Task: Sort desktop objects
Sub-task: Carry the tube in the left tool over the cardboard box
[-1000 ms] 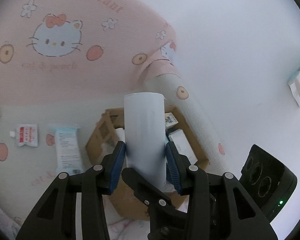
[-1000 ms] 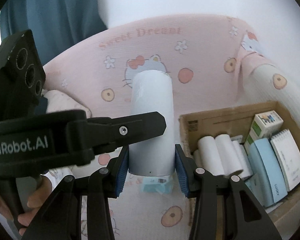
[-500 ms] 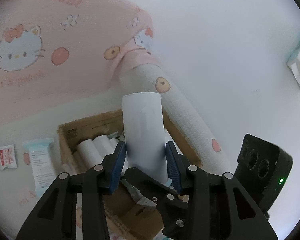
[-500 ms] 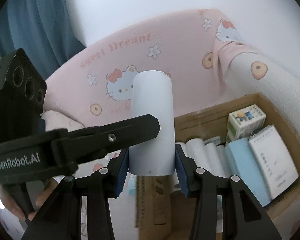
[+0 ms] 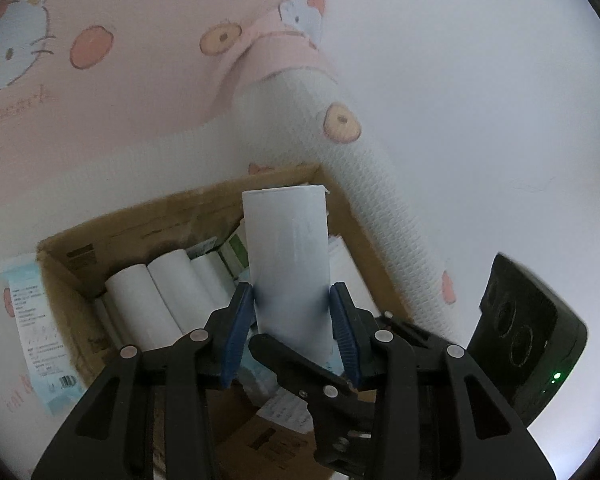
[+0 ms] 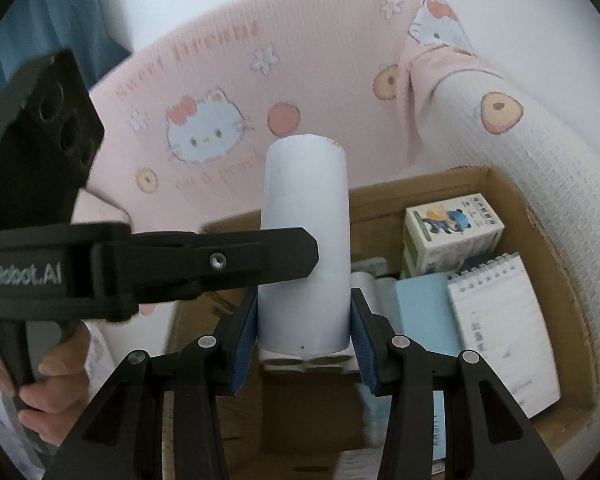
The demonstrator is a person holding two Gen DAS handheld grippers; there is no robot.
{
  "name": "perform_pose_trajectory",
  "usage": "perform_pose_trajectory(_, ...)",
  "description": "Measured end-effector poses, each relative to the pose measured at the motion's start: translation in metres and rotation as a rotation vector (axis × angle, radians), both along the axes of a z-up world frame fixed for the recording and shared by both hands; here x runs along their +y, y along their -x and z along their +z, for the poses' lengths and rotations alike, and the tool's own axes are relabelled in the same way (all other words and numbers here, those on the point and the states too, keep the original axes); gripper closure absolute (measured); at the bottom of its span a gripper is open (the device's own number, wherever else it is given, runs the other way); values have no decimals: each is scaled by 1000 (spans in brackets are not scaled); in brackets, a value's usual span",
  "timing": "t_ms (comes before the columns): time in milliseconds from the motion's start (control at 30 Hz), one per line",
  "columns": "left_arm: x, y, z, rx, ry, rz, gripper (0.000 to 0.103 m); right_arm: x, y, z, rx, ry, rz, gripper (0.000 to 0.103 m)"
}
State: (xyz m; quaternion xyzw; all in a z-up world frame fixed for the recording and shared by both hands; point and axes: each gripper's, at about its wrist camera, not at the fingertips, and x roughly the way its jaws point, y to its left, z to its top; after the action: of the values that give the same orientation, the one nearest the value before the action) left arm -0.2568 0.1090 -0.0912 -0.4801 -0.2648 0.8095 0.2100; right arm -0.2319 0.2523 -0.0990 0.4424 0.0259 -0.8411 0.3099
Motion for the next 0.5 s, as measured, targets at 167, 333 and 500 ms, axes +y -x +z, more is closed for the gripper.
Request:
perform_pose_trajectory(167,9,17,-23,-82,33,-35,61,-4,15,-25,-78,-114,-20,62)
perform_pose_trajectory(333,8,27,-37,-141,34,-50,61,-5,23,-39,-118,-159,-6,62)
perform_pose_trajectory(500,-3,30,-52,-195,6,-20,62,-9,34,-48,-161,-189,0,62)
